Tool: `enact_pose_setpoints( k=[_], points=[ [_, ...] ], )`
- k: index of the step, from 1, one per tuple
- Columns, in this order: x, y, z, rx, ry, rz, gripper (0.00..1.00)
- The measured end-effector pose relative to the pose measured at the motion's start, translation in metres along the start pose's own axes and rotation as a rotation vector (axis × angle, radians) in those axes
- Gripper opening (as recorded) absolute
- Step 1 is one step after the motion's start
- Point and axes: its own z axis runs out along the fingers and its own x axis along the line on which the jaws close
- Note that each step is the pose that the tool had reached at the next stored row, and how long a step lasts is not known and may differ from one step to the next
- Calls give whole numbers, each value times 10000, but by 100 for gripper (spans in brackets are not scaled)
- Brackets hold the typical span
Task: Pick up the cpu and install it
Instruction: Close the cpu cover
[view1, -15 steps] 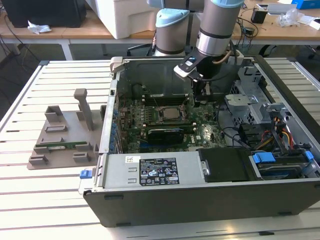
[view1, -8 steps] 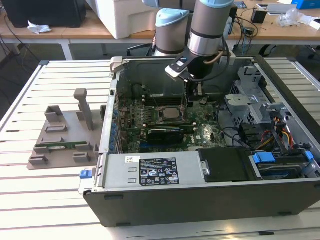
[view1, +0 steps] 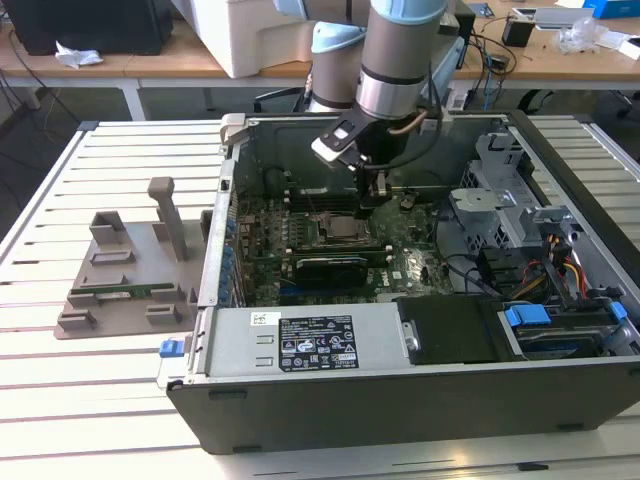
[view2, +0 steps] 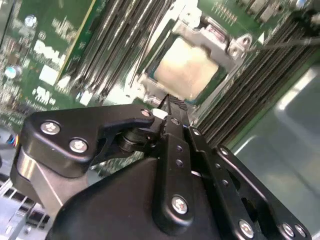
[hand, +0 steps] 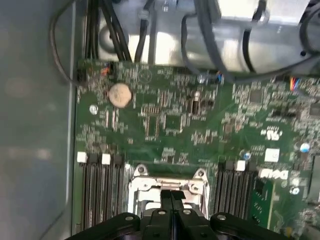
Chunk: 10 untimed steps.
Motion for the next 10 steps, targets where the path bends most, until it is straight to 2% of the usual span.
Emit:
enact_pose_setpoints(
  k=[2,4,8,10],
  points=[
    [12,-147,71,2,-1,2,11],
    [19,-233,113,1,0,2,11],
    [37,-465,212,7,-4,4,11],
    [39,-495,226,6,-7,2,11]
  ],
)
